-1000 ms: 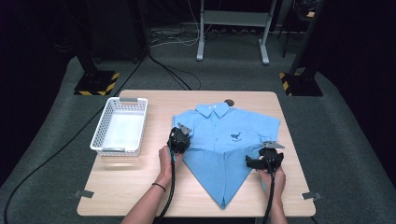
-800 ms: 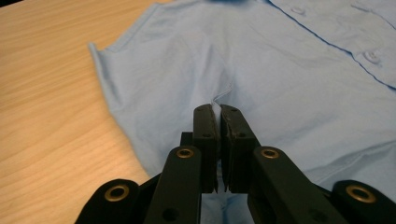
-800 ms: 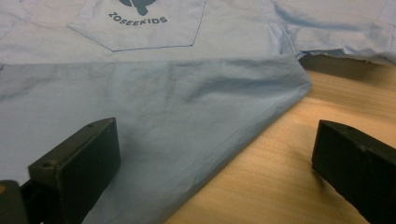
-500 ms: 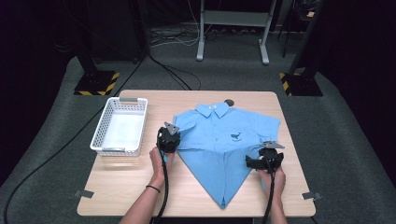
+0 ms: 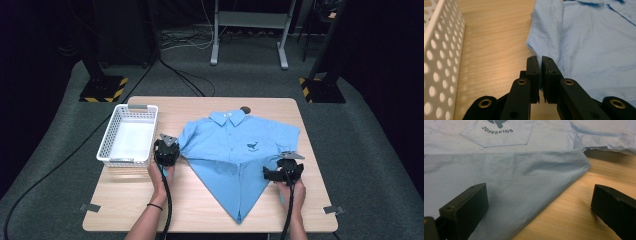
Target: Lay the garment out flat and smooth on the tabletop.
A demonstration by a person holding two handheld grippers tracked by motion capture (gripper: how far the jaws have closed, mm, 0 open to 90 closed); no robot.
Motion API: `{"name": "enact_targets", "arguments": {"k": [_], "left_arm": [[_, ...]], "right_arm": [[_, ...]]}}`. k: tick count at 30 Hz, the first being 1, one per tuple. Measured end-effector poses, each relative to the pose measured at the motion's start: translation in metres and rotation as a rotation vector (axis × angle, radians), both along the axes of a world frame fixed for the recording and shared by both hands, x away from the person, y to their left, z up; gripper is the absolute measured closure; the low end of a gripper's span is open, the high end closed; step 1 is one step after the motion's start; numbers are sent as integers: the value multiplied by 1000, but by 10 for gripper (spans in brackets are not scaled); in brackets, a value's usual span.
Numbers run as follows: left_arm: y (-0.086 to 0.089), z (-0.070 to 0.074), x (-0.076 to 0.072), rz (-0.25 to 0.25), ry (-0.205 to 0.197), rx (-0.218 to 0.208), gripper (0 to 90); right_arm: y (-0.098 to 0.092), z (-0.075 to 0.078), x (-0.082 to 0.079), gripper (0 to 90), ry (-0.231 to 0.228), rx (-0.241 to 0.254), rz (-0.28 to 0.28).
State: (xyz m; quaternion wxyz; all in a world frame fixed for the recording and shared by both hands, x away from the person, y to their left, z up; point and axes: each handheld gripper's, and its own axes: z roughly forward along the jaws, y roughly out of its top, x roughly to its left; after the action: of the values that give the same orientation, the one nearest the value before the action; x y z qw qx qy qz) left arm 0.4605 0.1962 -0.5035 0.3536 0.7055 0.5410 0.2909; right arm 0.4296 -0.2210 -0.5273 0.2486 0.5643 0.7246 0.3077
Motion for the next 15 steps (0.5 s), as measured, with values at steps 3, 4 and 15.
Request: {"name": "enact_targets", "arguments": {"k": [3, 4, 15], "left_arm": [[4, -3, -4, 13, 8, 0, 832], [6, -4, -6, 16, 14, -3, 827], [11, -14, -19, 40, 53, 28, 746]], "right_arm": [[0, 0, 0, 3, 0, -1, 0], [0, 0, 0, 3, 0, -1, -1], [0, 0, 0, 3, -2, -3, -2]]}}
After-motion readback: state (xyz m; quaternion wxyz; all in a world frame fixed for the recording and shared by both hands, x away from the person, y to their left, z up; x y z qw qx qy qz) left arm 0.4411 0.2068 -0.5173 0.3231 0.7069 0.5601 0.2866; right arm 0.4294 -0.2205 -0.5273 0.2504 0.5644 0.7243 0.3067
